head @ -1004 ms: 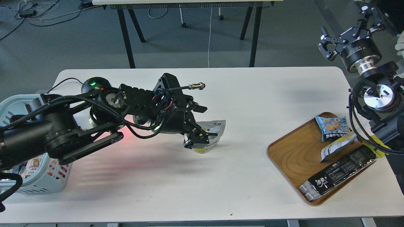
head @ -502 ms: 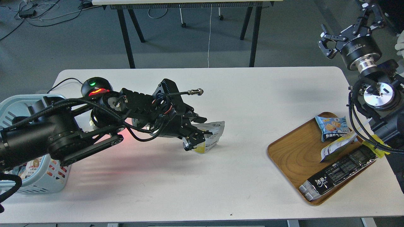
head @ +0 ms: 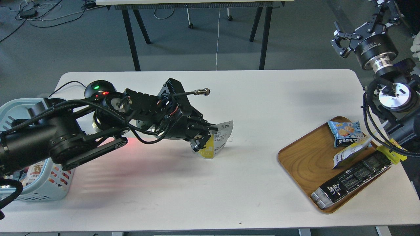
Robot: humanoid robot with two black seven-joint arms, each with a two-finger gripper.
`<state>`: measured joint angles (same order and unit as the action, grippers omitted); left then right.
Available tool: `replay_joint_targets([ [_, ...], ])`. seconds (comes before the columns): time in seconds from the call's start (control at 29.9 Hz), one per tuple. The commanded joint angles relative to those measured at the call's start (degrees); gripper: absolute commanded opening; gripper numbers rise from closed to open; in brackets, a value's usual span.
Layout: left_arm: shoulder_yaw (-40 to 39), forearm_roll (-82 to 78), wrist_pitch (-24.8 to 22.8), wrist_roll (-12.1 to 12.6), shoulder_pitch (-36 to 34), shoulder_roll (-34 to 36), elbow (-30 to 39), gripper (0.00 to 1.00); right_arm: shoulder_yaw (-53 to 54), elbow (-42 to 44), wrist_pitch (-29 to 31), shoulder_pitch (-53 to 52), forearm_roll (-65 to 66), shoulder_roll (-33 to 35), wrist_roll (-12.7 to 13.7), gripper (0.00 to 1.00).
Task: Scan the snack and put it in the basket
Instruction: 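Carry the pouch with the left gripper over the barcode scanner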
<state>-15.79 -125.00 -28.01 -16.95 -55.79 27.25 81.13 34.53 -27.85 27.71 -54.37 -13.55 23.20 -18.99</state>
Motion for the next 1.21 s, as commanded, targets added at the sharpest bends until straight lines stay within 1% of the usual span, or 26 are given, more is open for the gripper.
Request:
replay_joint_targets([
  [0.0, -0.03, 0.0, 0.01, -0.1, 0.24, 0.0, 0.16, 0.0, -0.08, 0.07, -0.03, -0.65, 0.1, 0.09, 0.1, 0.99],
  [0.2, -0.56, 0.0, 0.01, -0.28, 0.33, 1.14, 1.04, 0.0, -0.16, 0.07, -0.11, -1.44, 0.1, 0.62, 0.1, 0.99],
  [0.3, -1.52, 0.0, 0.01, -0.45, 0.07, 3.85, 1.92, 0.0, -0.25, 0.07, -0.11, -1.62, 0.1, 0.7, 0.1, 0.99],
  [0.4, -2.4, 0.0, 0.01, -2.03, -0.02, 7.54, 4.11, 0.0, -0.25, 0.07, -0.03, -1.71, 0.1, 0.79, 0.1, 0.99],
  [0.47, -3.45, 0.0, 0.01, -3.78, 0.33, 10.61, 6.04, 0.0, -0.16, -0.02, 0.15, -1.62, 0.1, 0.79, 0.1, 0.99],
  [0.54, -4.07, 0.0, 0.01, -5.19, 0.51, 13.34, 6.49, 0.0, -0.16, -0.02, 0.15, -1.62, 0.1, 0.79, 0.1, 0.99],
  [0.74, -5.65, 0.0, 0.23, -7.39, 0.59, 21.17, 6.41, 0.0, -0.08, -0.19, 0.15, -1.71, 0.1, 0.62, 0.1, 0.99],
  [0.9, -5.57, 0.0, 0.85, -7.84, 0.68, 26.62, 5.01, 0.0, -0.25, -0.28, 0.06, -3.11, 0.1, 0.88, 0.1, 0.99],
  [1.07, -5.22, 0.0, 2.17, -7.84, 0.86, 27.59, 3.07, 0.0, -0.25, -0.45, -0.11, -3.9, 0.1, 0.97, 0.1, 0.99],
  [1.17, -5.04, 0.0, 2.17, -7.84, 0.95, 27.68, 2.1, 0.0, -0.25, -1.07, -0.29, -3.99, 0.1, 1.05, 0.1, 0.99],
])
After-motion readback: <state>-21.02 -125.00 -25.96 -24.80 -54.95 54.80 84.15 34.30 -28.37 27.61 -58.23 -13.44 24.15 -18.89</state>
